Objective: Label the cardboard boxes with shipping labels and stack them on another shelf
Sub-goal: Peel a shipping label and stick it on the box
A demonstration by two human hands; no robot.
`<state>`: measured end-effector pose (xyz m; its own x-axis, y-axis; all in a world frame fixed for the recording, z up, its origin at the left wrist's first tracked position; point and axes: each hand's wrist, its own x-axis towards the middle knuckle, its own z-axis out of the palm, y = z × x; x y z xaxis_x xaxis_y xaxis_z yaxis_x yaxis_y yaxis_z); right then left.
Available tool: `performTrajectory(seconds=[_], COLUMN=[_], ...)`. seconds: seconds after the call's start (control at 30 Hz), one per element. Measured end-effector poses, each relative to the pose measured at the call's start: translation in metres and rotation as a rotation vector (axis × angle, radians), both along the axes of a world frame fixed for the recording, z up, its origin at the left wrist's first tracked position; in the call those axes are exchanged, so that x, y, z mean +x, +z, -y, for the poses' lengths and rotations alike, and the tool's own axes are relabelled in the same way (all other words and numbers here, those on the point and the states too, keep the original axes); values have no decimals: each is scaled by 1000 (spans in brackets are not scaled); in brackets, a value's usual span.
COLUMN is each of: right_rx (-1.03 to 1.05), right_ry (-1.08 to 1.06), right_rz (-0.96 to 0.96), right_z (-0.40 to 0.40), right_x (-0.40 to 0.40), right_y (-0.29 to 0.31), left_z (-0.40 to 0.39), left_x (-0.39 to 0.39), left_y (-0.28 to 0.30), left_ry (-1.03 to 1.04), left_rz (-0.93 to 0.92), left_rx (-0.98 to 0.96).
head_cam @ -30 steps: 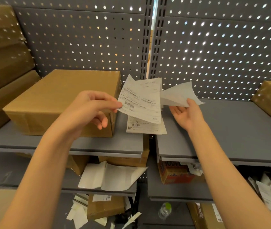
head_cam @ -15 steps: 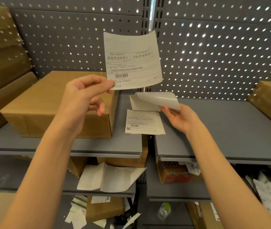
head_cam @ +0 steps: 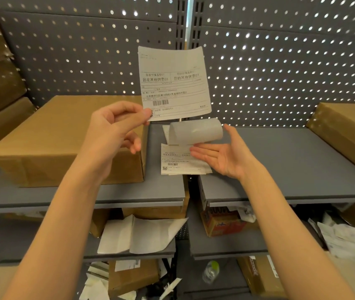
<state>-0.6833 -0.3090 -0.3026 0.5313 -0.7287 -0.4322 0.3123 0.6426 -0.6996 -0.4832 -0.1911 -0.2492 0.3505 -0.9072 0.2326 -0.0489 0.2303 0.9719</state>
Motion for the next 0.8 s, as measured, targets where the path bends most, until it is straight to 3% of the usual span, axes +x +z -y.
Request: performTrajectory(seconds=[0.2, 0.43, 0.63, 0.8], right_rx=[-164, -432, -763, -834], right_ry=[10, -264, -261, -274], right_rz=[-101, 65, -101, -122], right_z=[-25, -47, -63, -74], right_x=[3, 18, 43, 63], right_y=[6, 40, 69, 72], left_z=[0, -7, -30, -52], left_x=[8, 19, 27, 32], left_y=[-3, -2, 1, 5], left_ry=[-41, -80, -39, 37], left_rz=[23, 70, 93, 134], left_rx=[-3, -6, -15, -16])
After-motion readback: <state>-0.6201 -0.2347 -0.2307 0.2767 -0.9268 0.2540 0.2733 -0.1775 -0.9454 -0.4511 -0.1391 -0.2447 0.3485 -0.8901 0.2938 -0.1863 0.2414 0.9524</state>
